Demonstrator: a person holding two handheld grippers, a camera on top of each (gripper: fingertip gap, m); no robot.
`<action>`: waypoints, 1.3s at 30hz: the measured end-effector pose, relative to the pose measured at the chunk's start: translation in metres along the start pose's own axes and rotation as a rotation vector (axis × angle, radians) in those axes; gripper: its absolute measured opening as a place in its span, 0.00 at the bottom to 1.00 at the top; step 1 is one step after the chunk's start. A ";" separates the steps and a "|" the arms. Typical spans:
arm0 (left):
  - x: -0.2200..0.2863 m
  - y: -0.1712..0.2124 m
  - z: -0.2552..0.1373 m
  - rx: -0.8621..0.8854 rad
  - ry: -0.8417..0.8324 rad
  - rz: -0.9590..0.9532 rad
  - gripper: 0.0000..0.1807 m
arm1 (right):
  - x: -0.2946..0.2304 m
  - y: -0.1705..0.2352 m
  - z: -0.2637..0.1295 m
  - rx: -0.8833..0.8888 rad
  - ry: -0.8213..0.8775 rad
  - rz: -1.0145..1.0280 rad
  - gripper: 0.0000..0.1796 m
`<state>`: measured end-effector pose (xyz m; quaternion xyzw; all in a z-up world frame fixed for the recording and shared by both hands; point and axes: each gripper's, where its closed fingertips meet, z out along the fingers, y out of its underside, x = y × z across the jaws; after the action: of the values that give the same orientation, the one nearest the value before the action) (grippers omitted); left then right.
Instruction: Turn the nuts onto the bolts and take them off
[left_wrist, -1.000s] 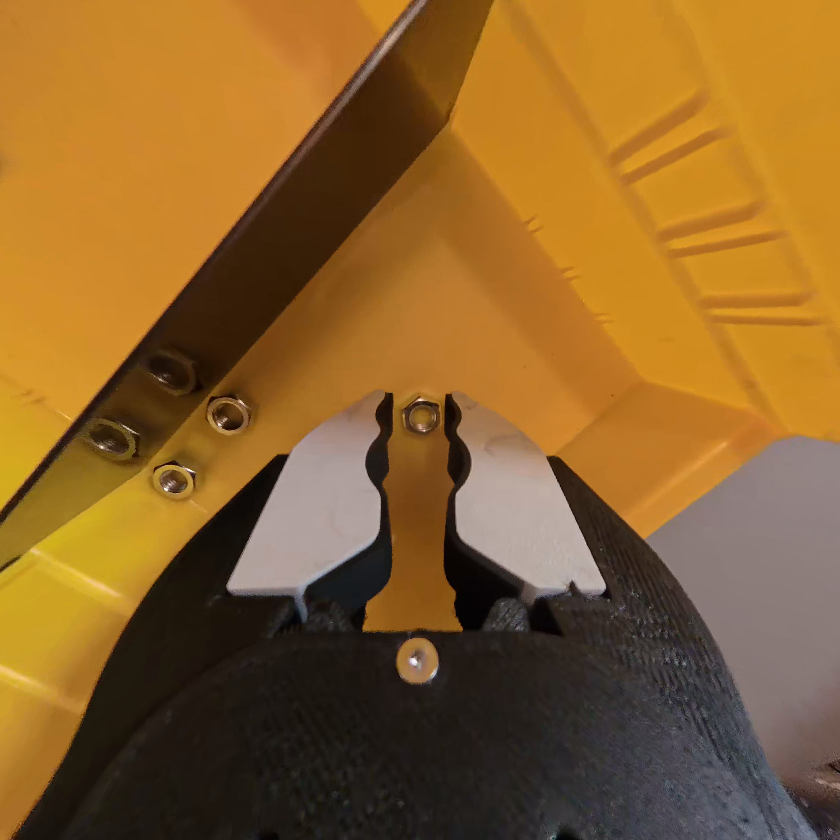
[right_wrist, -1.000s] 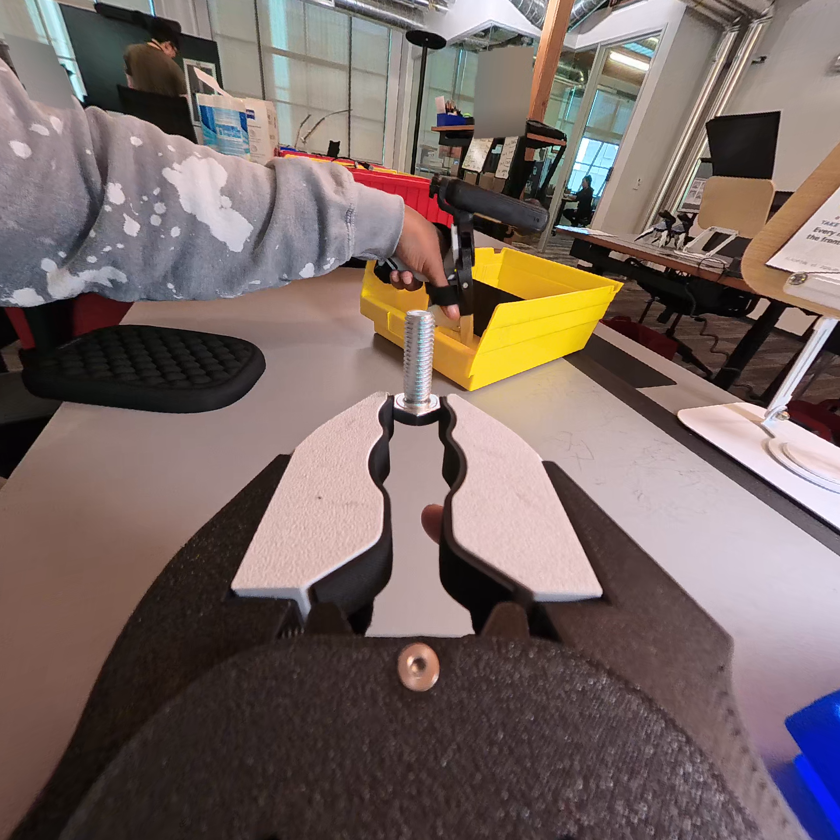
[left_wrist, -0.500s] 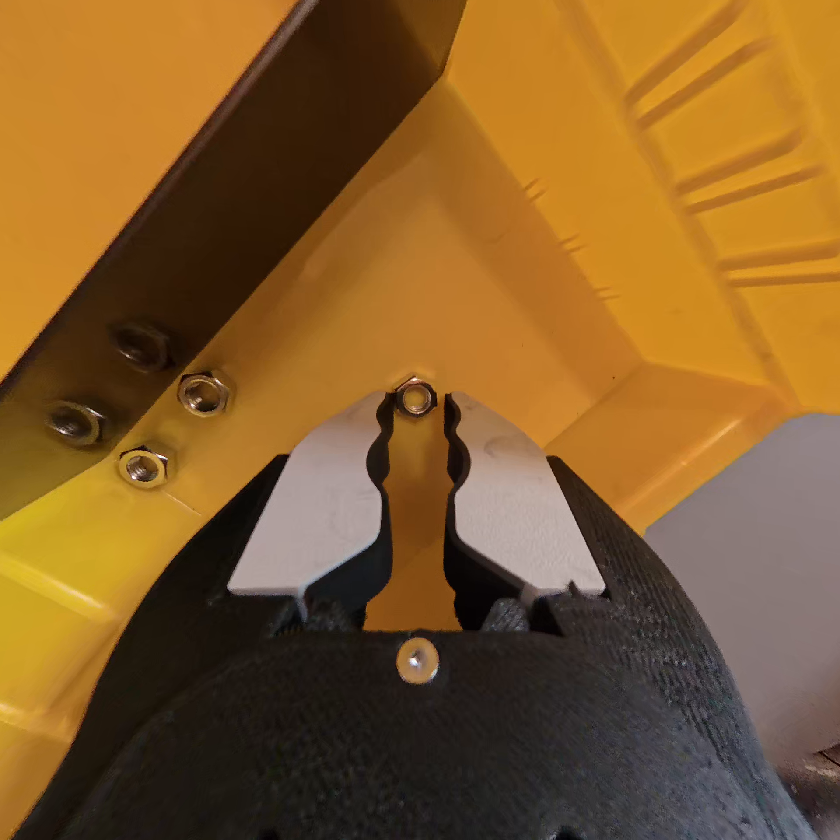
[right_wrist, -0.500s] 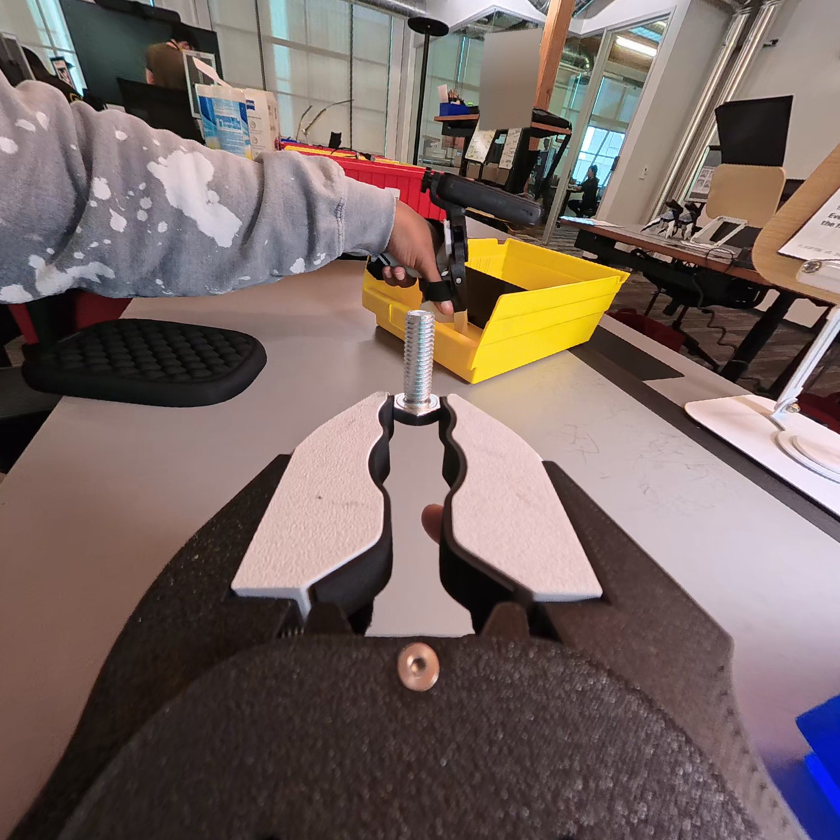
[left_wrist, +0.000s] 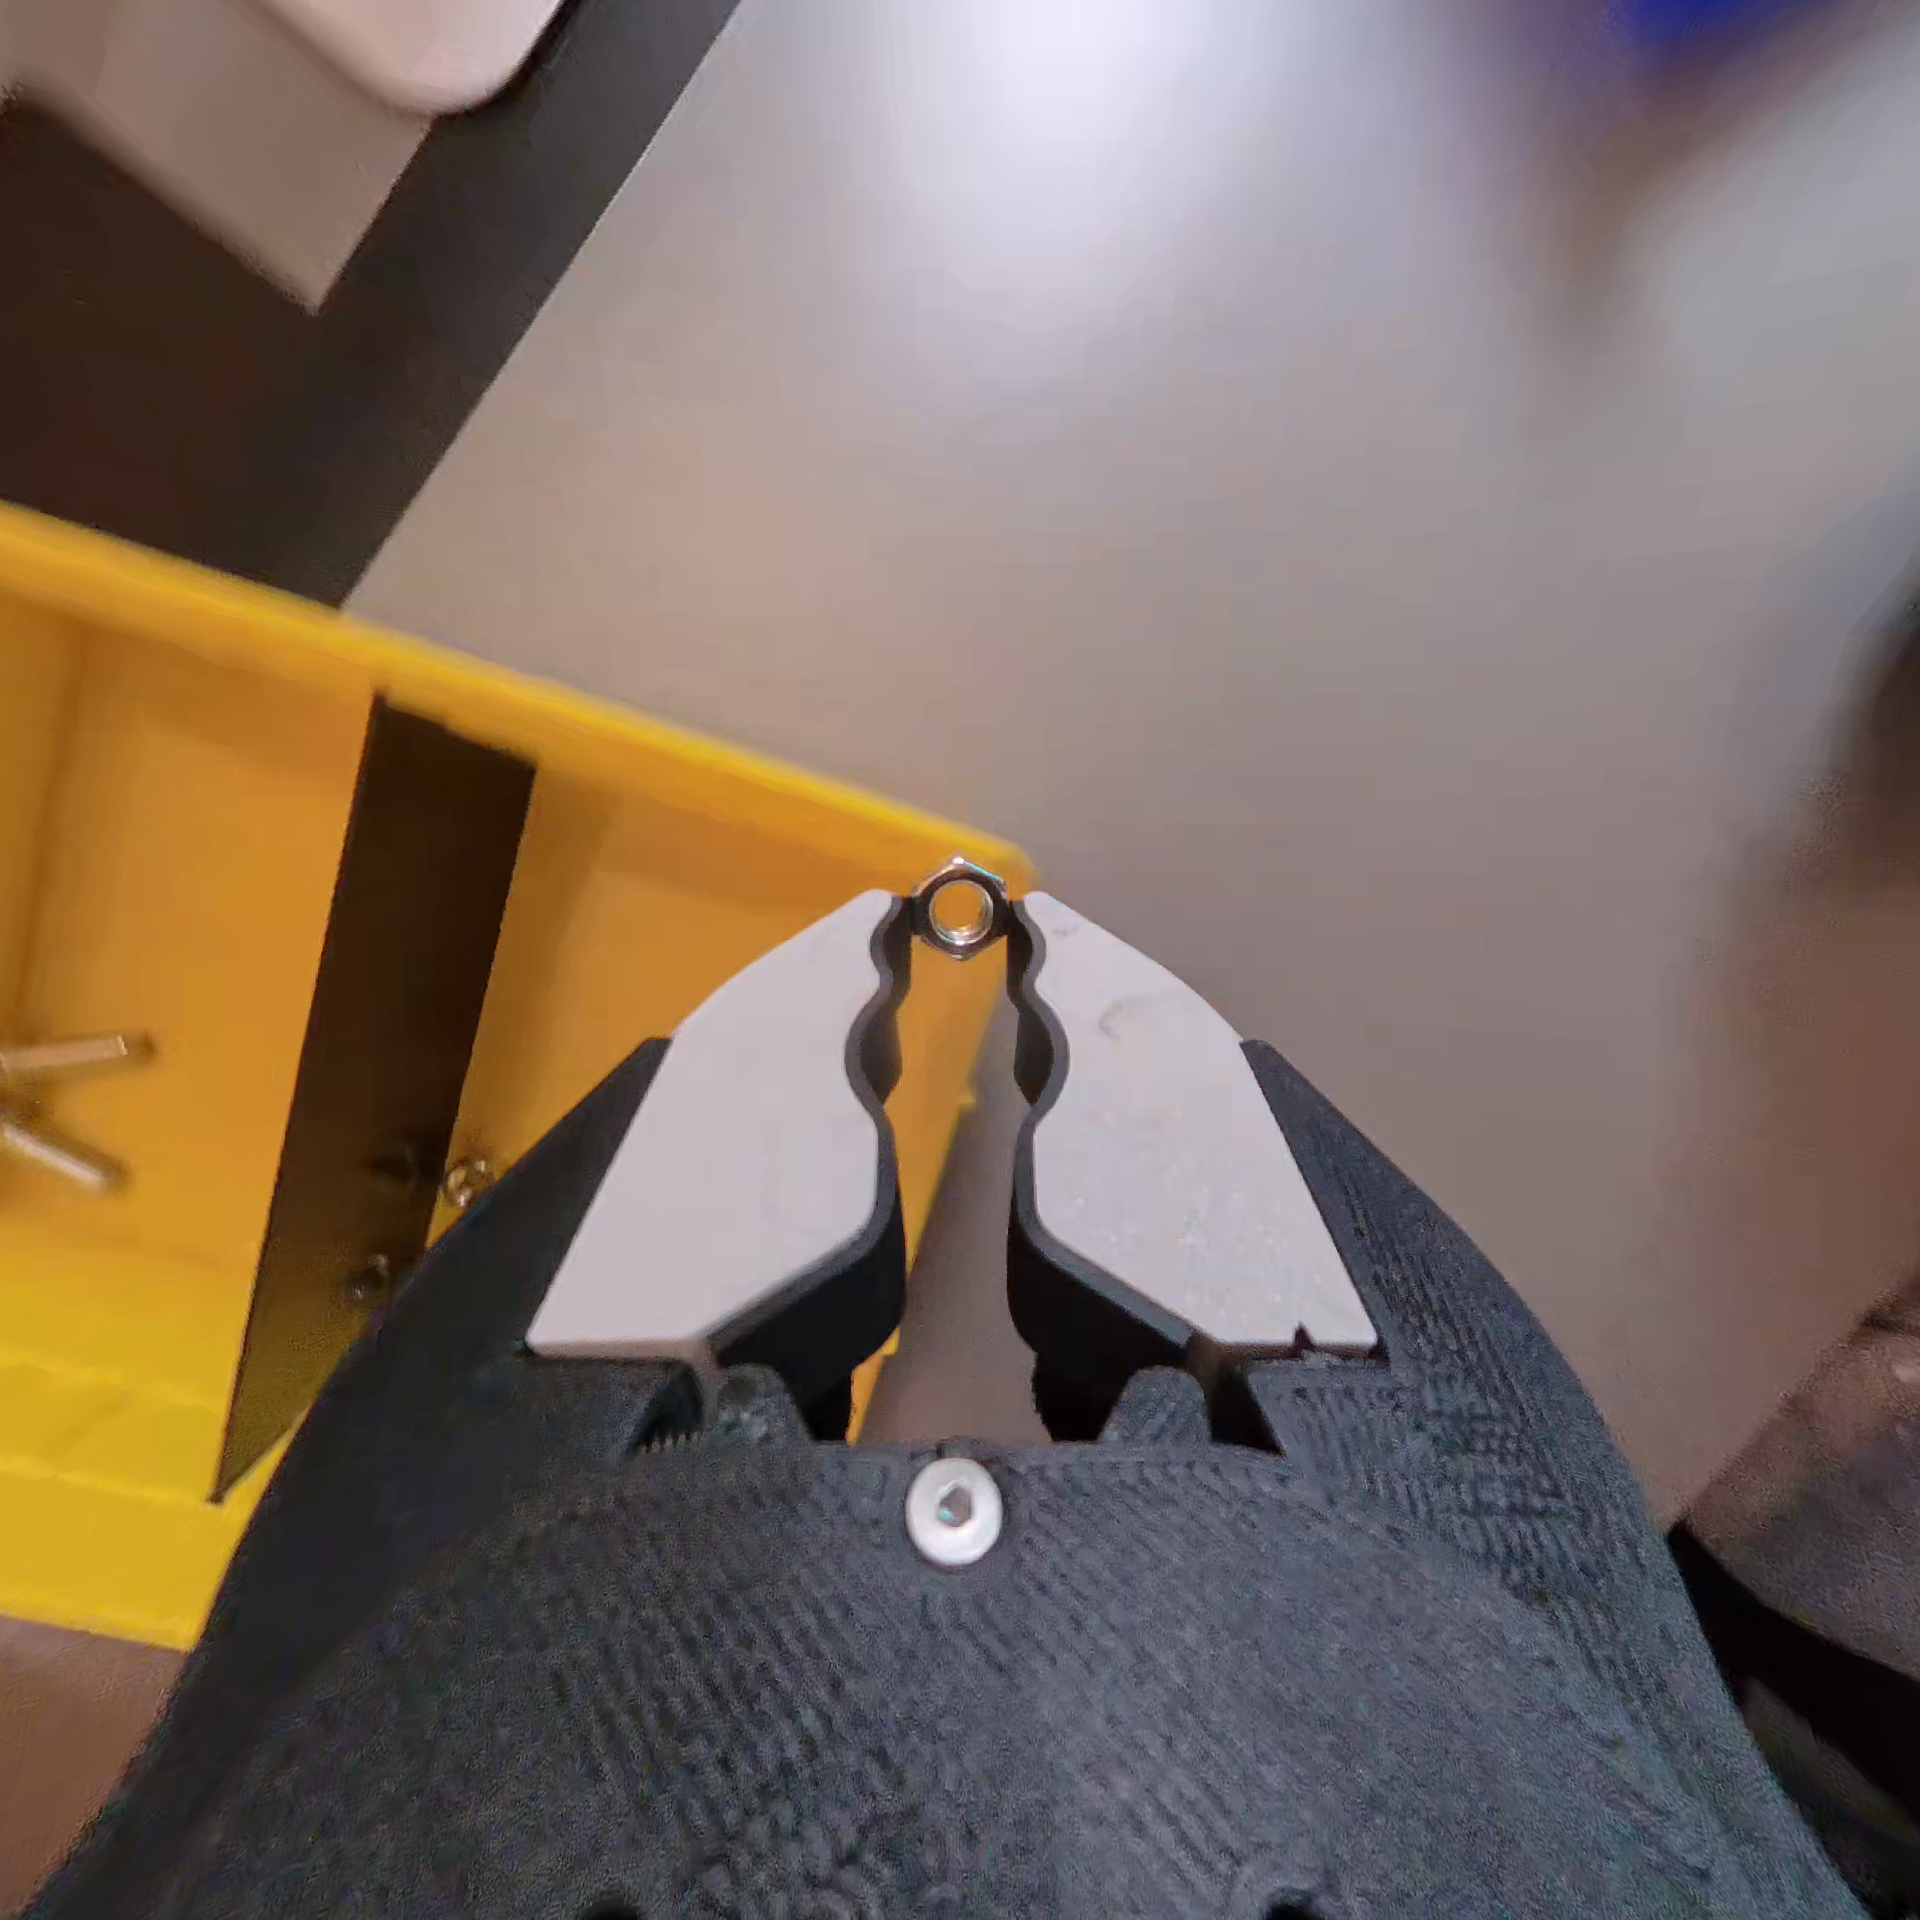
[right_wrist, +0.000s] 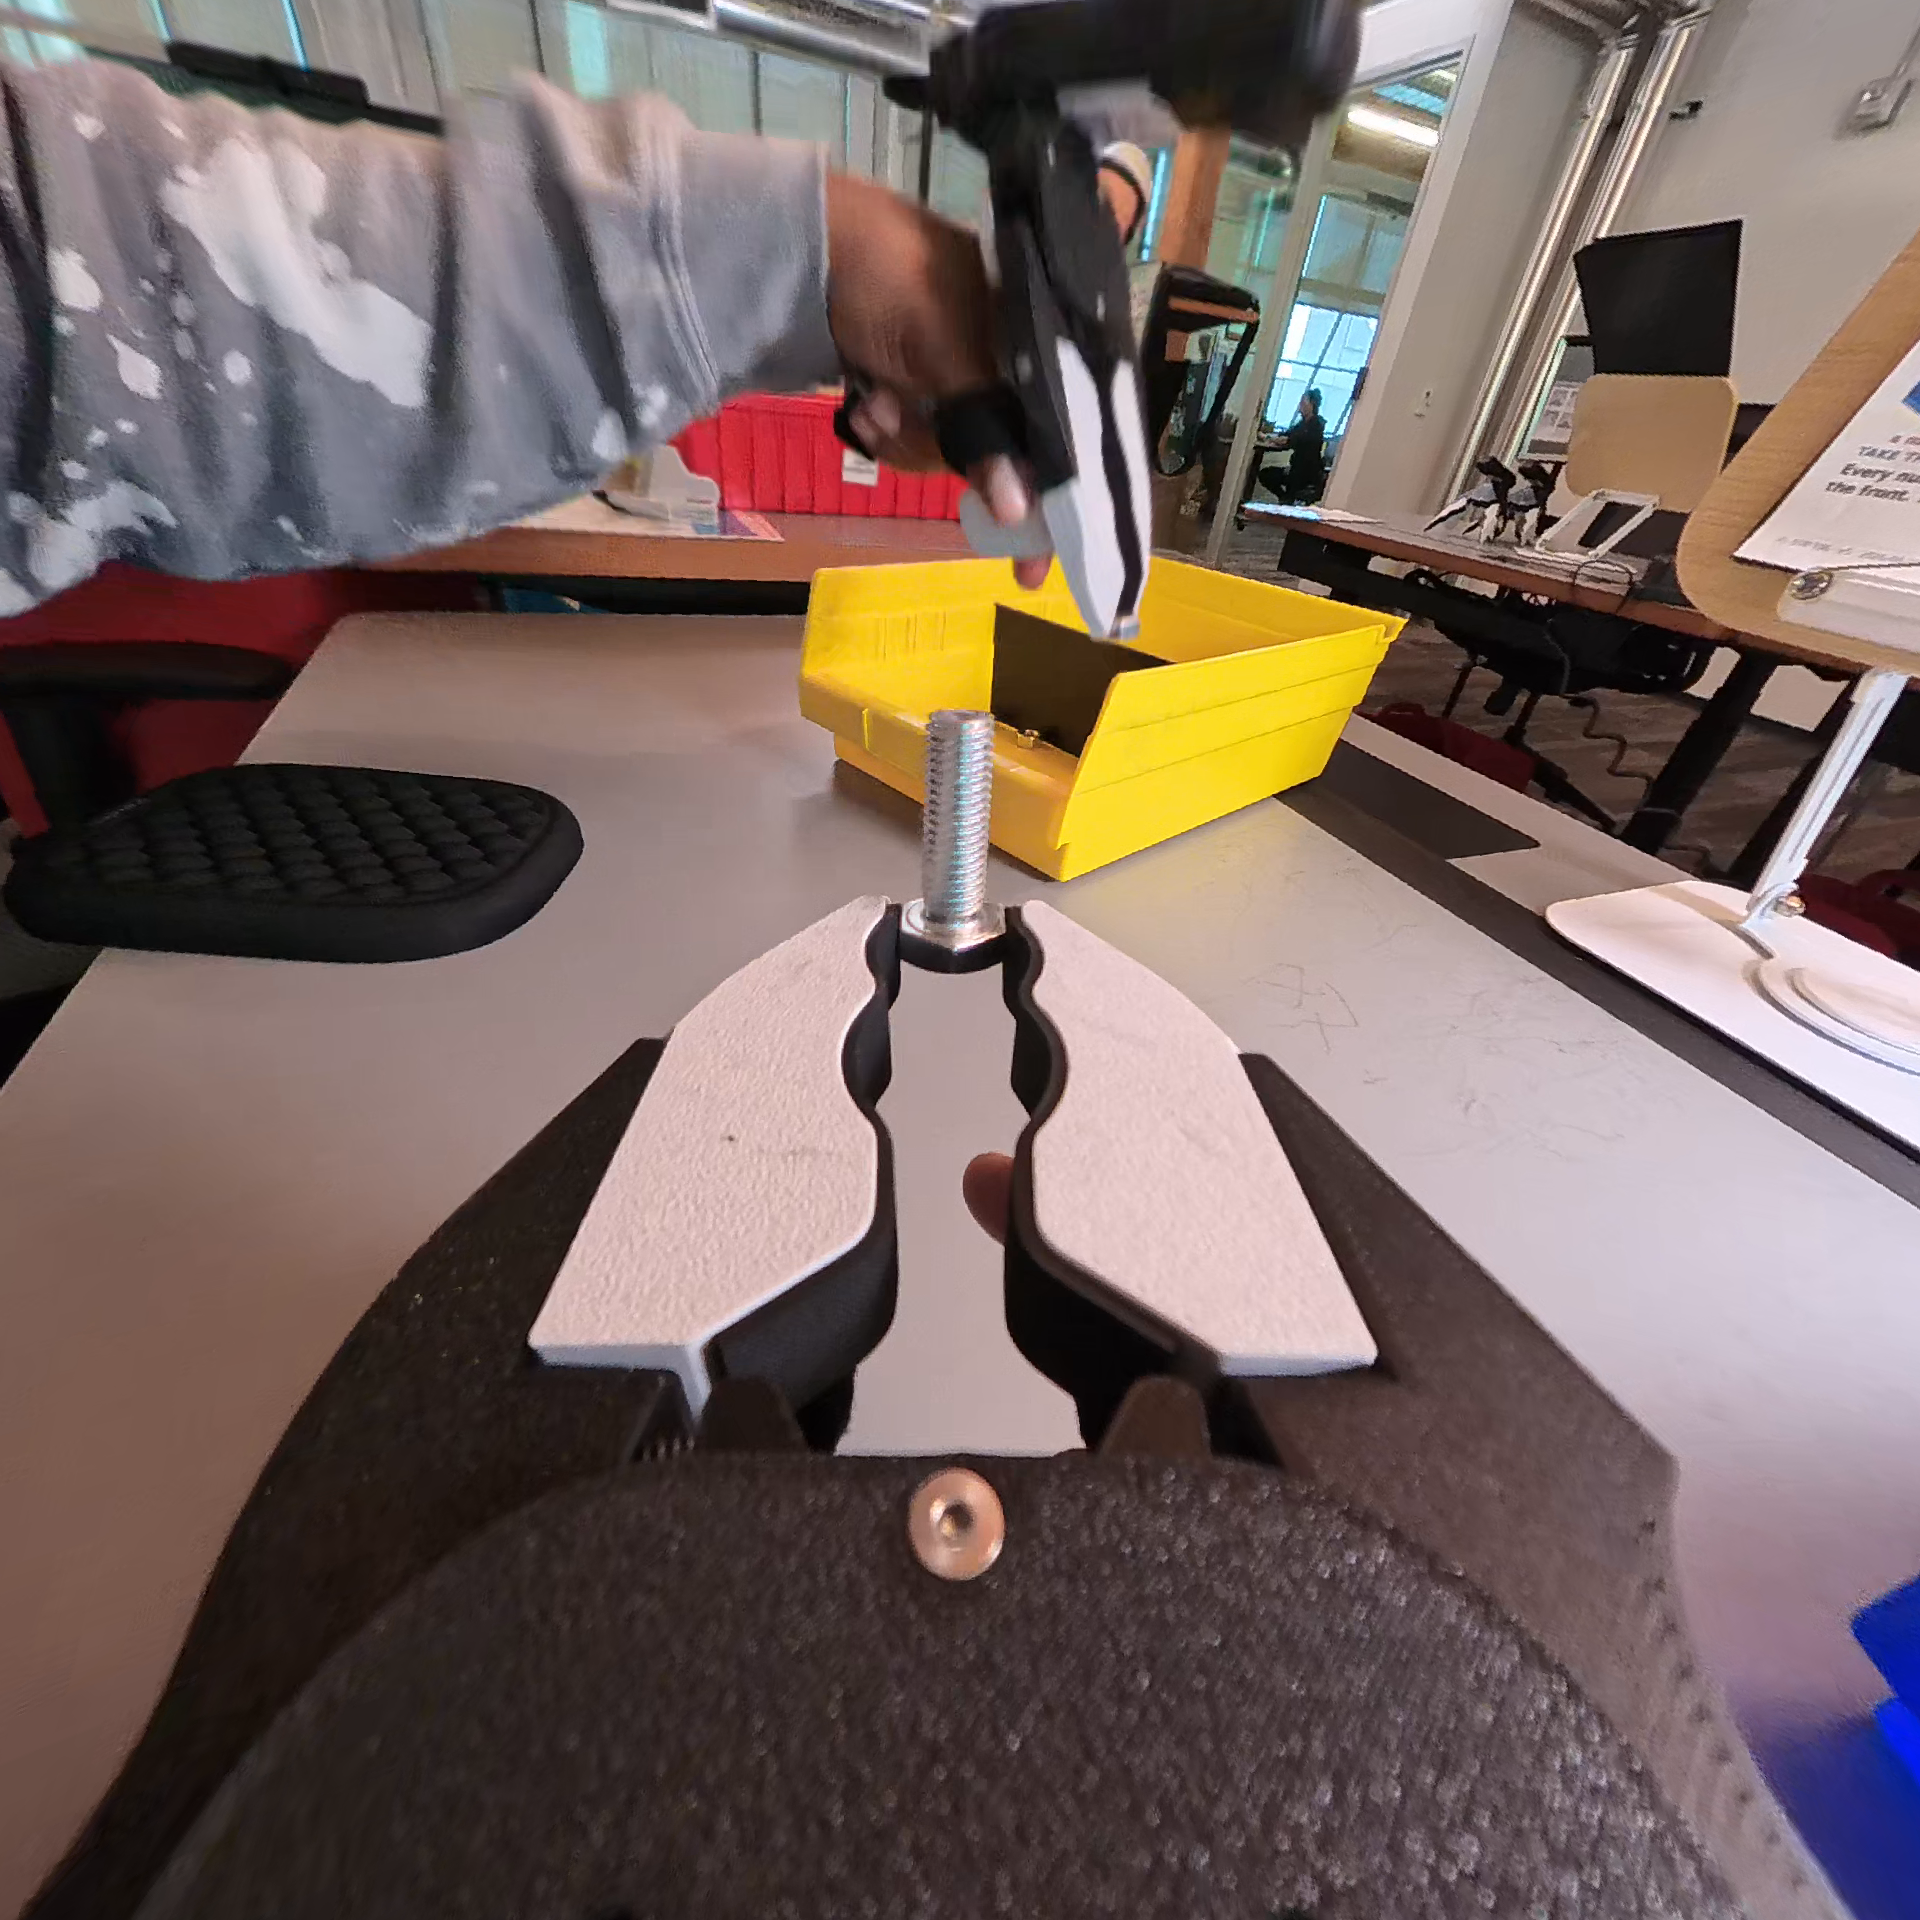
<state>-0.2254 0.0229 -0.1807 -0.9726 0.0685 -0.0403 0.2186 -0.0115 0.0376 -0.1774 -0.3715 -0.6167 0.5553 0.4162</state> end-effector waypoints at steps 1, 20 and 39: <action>0.020 -0.014 -0.010 0.008 0.023 0.069 0.10 | 0.001 0.000 0.001 0.004 0.006 0.007 0.10; 0.228 -0.062 -0.009 -0.104 0.371 0.559 0.10 | -0.002 -0.001 0.004 0.006 0.052 0.016 0.10; 0.228 -0.058 0.003 -0.130 0.275 0.637 0.10 | -0.003 0.002 0.004 -0.013 0.034 0.053 0.10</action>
<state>0.0068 0.0421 -0.1475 -0.8998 0.3995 -0.0961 0.1467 -0.0145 0.0335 -0.1799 -0.3999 -0.6032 0.5556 0.4094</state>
